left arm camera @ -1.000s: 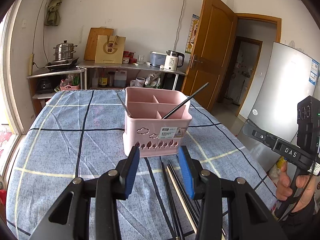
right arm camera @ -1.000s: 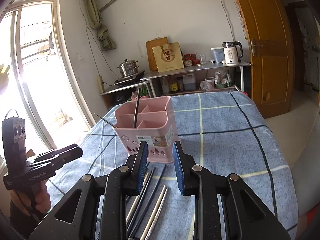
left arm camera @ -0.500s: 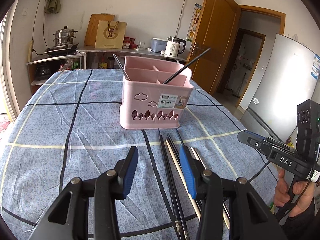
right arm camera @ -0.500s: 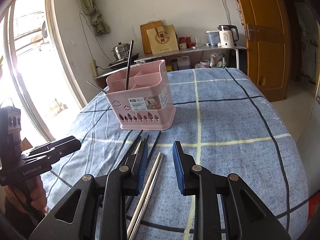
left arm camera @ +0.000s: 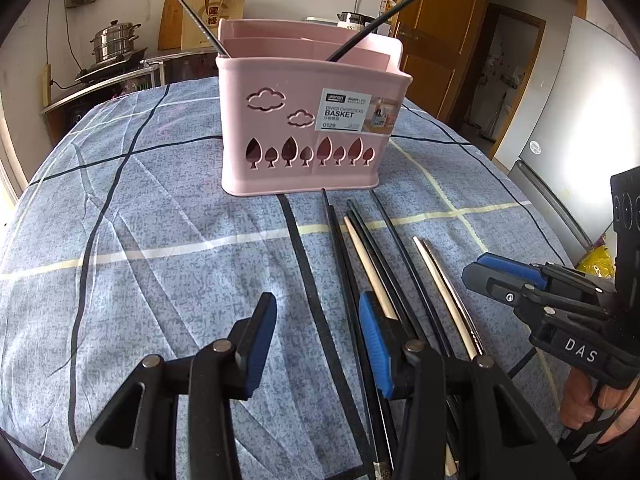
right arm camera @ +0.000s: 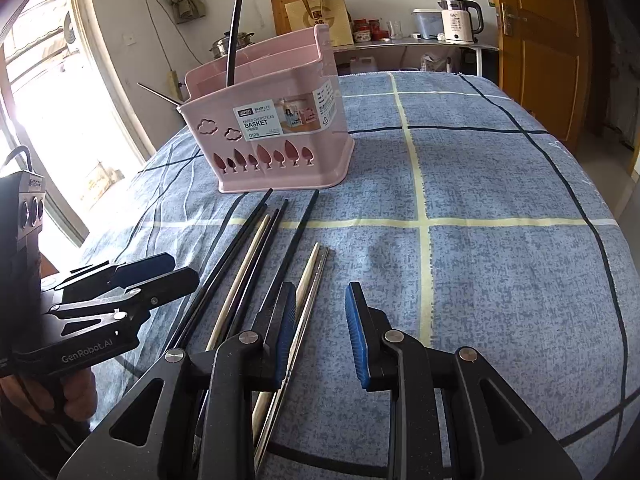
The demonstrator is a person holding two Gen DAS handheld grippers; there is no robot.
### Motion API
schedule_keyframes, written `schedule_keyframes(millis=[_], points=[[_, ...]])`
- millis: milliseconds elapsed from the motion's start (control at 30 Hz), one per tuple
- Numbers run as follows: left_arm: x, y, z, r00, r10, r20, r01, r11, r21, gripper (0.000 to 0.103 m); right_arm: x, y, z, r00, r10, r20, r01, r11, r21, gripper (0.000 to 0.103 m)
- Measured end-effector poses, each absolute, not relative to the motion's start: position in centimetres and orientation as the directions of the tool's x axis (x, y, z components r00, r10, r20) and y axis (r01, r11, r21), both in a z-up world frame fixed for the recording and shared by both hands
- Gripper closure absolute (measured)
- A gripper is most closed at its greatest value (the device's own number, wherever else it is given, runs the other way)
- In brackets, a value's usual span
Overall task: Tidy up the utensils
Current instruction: 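Move both open tools back down to the row of chopsticks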
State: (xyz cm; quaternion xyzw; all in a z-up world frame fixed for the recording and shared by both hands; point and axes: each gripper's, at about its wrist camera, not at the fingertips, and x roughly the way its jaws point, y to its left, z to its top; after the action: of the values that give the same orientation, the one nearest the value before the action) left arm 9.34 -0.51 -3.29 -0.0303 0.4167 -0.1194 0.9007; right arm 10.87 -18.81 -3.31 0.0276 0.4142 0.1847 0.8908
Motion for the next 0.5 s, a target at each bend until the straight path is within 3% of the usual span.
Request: schedule_keyframes(millis=[500], points=[[9.6, -0.63, -3.91, 0.615, -0.191, -0.765, 0.162, 0.98, -0.114, 0.055, 11.24, -18.25, -4.09, 0.566, 0.295, -0.77, -0.298, 0.944, 0.143, 0.077]])
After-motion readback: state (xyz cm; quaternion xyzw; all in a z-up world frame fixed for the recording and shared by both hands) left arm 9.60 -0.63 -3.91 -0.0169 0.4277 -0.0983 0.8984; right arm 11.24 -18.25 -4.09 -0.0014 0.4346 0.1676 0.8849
